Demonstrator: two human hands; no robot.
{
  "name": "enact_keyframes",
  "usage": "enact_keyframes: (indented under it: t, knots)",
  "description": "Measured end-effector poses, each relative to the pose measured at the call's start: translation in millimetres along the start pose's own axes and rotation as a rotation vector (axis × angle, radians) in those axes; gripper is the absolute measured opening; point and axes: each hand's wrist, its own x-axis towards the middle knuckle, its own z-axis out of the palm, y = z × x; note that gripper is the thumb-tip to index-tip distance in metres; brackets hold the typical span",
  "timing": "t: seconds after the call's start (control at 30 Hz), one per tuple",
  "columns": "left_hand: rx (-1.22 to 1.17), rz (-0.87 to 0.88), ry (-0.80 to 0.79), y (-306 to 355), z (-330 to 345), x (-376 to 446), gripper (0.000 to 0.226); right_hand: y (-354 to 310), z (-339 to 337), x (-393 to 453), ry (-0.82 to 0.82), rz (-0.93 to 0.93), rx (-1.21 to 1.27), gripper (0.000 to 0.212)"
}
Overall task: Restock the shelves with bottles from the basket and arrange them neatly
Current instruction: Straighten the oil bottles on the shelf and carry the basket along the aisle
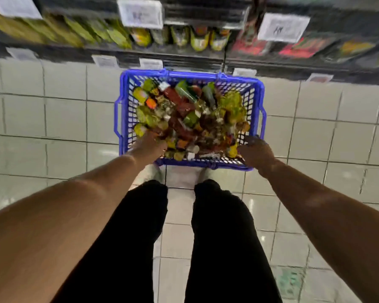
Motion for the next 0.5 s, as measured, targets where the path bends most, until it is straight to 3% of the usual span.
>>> enact_keyframes:
  t: [0.07,0.13,0.17,0.23,0.3,0.4,0.5]
  knots:
    - [-0.003,0.004,0.032,-2,8,26,0.027,-4,-4,27,0.144,-0.068,-0.023,0.037]
    - [0.01,-0.022,0.045,4,11,45,0.035,-9,-9,54,0.304,-0.222,-0.127,0.025]
    - [-0.009,-0.024,0.066,6,14,55,0.039,-12,-11,66,0.363,-0.297,-0.226,0.031]
    - [-0.023,0.004,0.141,9,19,69,0.034,-17,-12,88,0.326,-0.384,-0.576,0.053]
    - [0.008,0.05,0.217,10,23,75,0.025,-23,-7,104,0.242,-0.297,-0.837,0.071]
    - [0.001,0.05,0.254,11,31,83,0.041,-29,1,116,0.226,-0.239,-0.986,0.083]
    - [-0.018,0.071,0.278,8,35,83,0.045,-29,2,118,0.291,-0.261,-1.034,0.075]
